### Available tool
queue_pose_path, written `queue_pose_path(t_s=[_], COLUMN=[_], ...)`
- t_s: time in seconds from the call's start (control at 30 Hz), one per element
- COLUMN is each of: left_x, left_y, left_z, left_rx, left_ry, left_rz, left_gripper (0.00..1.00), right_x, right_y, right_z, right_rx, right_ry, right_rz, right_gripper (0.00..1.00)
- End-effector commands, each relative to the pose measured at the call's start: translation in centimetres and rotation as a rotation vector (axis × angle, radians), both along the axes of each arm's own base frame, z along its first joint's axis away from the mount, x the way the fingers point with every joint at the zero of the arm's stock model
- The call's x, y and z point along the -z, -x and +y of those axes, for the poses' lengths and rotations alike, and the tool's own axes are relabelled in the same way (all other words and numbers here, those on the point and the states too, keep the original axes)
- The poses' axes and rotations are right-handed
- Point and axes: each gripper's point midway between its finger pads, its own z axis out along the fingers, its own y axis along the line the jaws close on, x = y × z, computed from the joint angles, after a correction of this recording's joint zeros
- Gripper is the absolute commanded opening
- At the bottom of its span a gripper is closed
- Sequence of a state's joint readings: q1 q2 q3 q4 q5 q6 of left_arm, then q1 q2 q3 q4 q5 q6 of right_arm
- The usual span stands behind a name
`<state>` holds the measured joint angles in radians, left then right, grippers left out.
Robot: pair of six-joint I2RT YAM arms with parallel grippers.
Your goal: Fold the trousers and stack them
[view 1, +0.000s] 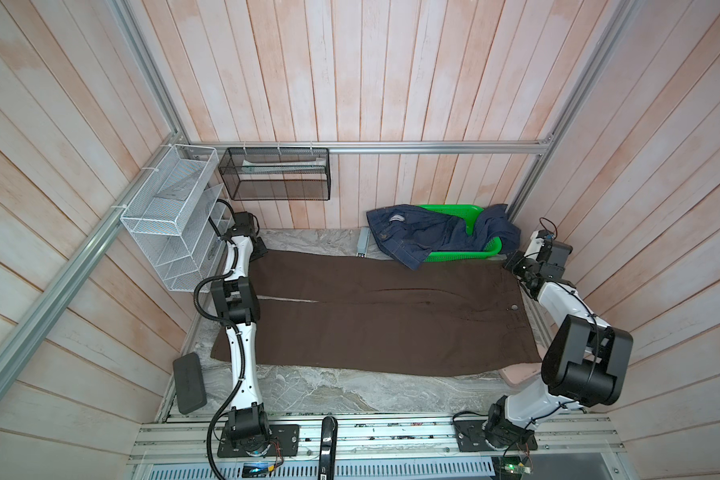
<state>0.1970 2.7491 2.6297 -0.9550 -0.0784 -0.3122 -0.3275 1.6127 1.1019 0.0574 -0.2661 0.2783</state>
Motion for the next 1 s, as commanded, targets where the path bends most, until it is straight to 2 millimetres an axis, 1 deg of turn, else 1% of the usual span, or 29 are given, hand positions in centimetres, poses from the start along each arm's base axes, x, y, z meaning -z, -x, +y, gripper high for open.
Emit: queue_pose_path(t_s=[0.0, 0.07, 0.13, 0.2, 0.27, 0.37, 0.5, 0.6, 0.67, 0.7, 0.83, 0.9, 0.97], left_x=[2.2, 1.4, 2.0, 3.2, 4.4, 5.4, 5.3, 5.5, 5.8, 6.1, 8.1, 7.8, 6.7], left_y=[1.7, 0.7, 0.3, 0.4, 0.7, 0.6, 0.2, 0.3, 0.7, 1.2, 4.3, 4.3, 4.2], left_z=[1.6, 1.8, 2.0, 2.0, 2.2, 2.4, 2.6, 2.3, 2.1, 1.9, 1.2, 0.7, 0.6], left_rx=[-0.054, -0.061, -0.066, -0.072, -0.085, -0.096, -0.100, -0.096, -0.092, -0.089, -0.076, -0.066, -0.062], left_ry=[0.055, 0.048, 0.049, 0.059, 0.067, 0.081, 0.083, 0.099, 0.108, 0.113, 0.130, 0.155, 0.149], left_rz=[0.054, 0.010, 0.002, 0.016, 0.031, 0.031, 0.014, 0.018, 0.039, 0.061, 0.201, 0.202, 0.197], left_gripper=[0.42, 0.48, 0.51, 0.53, 0.54, 0.55, 0.56, 0.52, 0.47, 0.46, 0.44, 0.44, 0.41], right_x=[-2.1, -2.0, -2.0, -2.0, -2.1, -2.2, -2.1, -1.6, -1.4, -1.3, -1.5, -1.7, -2.0], right_y=[-0.7, -0.8, -1.0, -1.2, -1.4, -1.7, -2.2, -2.4, -2.5, -2.6, -2.7, -2.7, -2.6], right_z=[0.6, 0.8, 1.0, 1.1, 1.2, 1.4, 1.6, 1.7, 1.8, 1.8, 1.9, 1.9, 1.9], right_rx=[-0.014, -0.015, -0.016, -0.020, -0.020, -0.026, -0.028, -0.030, -0.029, -0.029, -0.031, -0.031, -0.032], right_ry=[0.016, 0.011, 0.010, 0.011, 0.013, 0.015, 0.014, 0.008, 0.001, -0.002, -0.005, -0.003, -0.003], right_rz=[-0.067, -0.064, -0.065, -0.065, -0.066, -0.064, -0.060, -0.053, -0.049, -0.051, -0.055, -0.059, -0.064], right_gripper=[0.00, 0.00, 0.00, 0.00, 0.00, 0.00, 0.00, 0.00, 0.00, 0.00, 0.00, 0.00, 0.00])
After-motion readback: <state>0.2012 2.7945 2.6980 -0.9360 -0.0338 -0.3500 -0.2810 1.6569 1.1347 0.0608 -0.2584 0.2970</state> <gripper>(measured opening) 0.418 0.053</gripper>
